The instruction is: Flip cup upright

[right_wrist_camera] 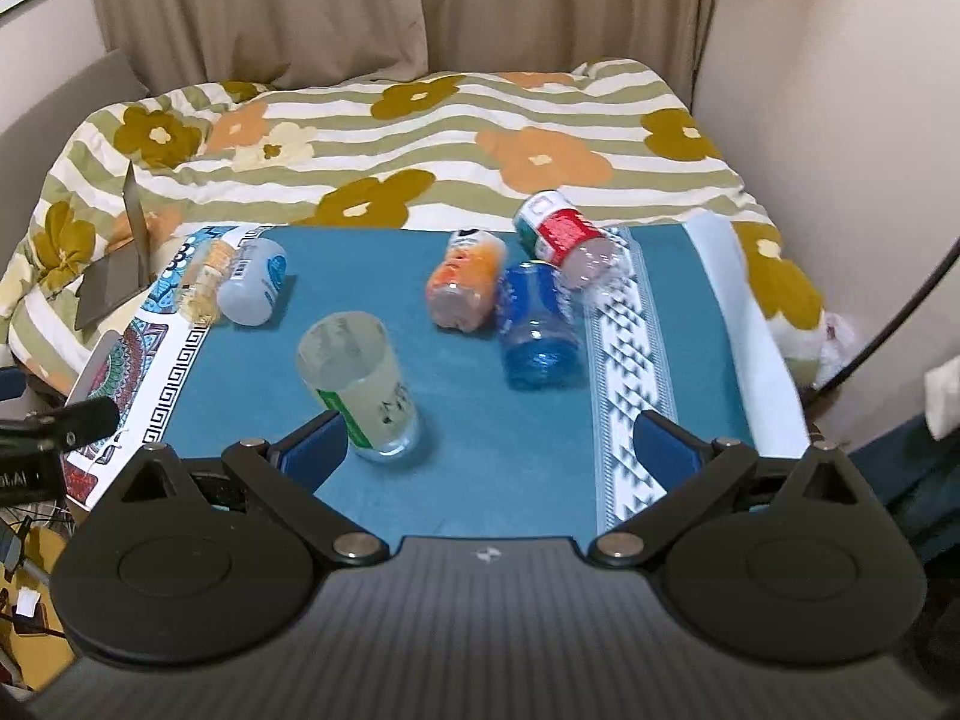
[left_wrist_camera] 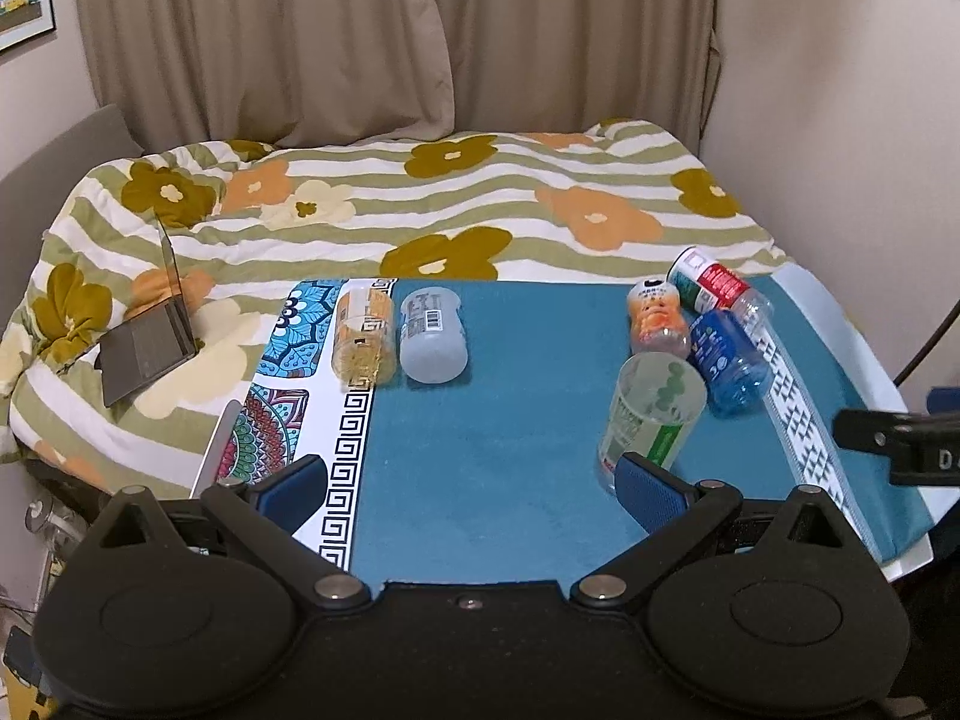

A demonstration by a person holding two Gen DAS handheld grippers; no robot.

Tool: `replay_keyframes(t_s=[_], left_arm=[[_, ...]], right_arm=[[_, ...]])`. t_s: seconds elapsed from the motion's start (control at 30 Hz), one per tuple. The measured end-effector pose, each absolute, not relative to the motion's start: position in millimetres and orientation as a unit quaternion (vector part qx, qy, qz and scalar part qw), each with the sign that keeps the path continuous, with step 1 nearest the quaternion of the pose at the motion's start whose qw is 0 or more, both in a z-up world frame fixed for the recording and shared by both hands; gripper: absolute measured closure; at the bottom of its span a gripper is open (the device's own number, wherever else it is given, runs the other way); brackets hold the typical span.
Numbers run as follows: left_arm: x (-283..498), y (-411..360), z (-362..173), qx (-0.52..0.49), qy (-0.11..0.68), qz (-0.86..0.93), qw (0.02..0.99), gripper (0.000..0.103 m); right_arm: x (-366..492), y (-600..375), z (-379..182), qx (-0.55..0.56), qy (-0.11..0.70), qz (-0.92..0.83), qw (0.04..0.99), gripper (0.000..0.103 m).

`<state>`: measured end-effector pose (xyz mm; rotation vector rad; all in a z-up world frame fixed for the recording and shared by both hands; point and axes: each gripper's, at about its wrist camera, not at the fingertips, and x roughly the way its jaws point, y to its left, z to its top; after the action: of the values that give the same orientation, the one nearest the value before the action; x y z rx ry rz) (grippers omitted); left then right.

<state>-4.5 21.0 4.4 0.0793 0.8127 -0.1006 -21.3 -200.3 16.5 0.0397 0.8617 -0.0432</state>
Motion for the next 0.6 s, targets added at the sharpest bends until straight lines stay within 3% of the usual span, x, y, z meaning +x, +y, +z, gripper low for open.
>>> replay_keyframes(t_s=[0.6], left_arm=[[-15.8, 7.4, 3.3, 0.053, 0.382, -0.043, 0.922, 0.000]], right_arm=[[-36.7, -215.3, 11.9, 0.029, 0.425, -0.033, 0.904, 0.000]])
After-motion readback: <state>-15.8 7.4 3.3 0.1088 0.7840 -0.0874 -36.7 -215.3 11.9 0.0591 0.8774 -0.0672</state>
